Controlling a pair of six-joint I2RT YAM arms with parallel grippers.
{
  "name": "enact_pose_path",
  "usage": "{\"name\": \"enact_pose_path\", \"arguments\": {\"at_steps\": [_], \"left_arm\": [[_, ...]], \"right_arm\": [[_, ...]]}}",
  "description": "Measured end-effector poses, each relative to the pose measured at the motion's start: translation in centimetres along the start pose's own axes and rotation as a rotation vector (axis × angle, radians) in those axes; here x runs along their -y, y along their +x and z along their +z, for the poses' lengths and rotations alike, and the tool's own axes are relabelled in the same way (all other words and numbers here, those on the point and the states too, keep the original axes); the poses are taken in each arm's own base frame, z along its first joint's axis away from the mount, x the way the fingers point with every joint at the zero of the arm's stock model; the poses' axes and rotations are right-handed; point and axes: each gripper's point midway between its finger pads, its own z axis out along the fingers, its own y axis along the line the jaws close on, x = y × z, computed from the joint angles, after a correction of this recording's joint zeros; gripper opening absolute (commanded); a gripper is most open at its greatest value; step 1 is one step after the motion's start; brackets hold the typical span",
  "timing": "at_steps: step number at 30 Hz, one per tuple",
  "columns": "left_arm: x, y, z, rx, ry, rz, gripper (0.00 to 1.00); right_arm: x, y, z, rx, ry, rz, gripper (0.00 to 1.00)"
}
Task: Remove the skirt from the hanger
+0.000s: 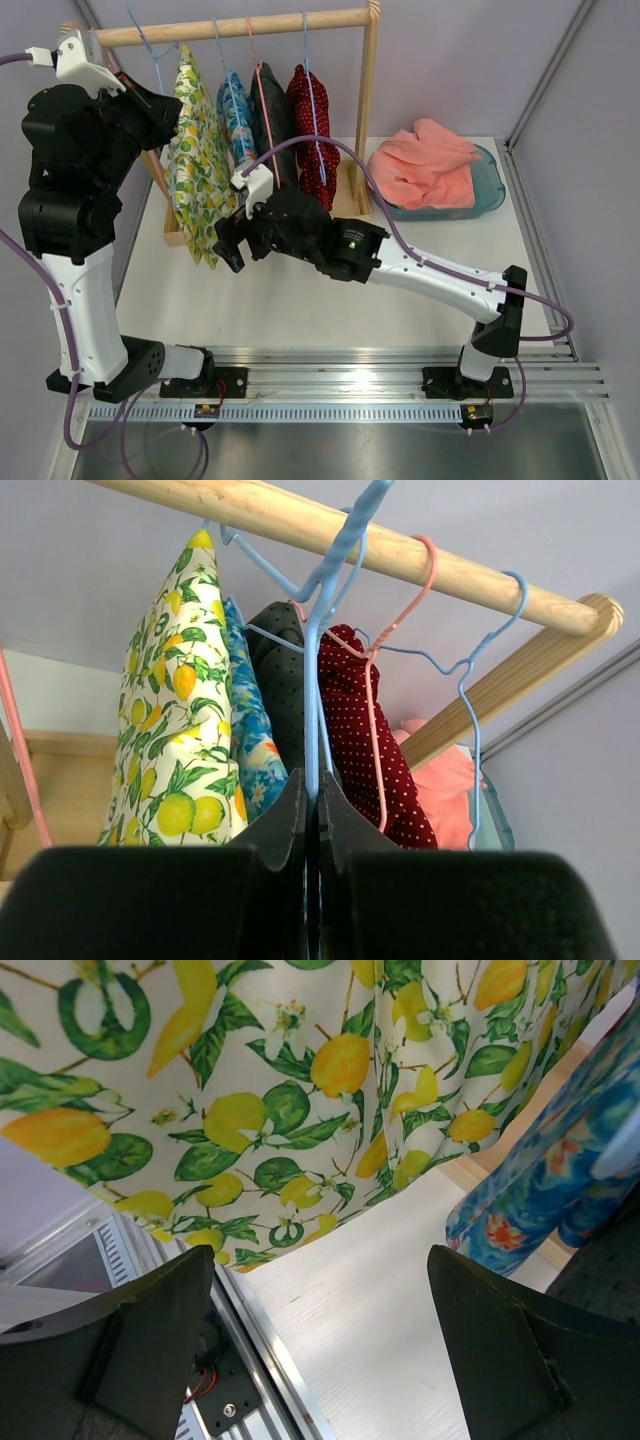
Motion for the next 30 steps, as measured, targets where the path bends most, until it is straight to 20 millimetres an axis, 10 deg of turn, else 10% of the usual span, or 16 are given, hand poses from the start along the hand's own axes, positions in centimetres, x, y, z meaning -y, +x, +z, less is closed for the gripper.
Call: {"name": "enact_pose_path", "arguments": {"at_steps": [23, 30], "left_arm": [[0.4, 0.7, -0.2, -0.028, 0.028, -0.013, 0.0], [0.6, 0.8, -0.3, -0.03, 0.04, -0.014, 0.0]], "right_arm": [[-4.1, 4.3, 2.6, -0.063, -0.013, -0.011, 0.89], [-2.1, 3.4, 3.4, -0.002, 0.102, -0.033, 0.53]]}}
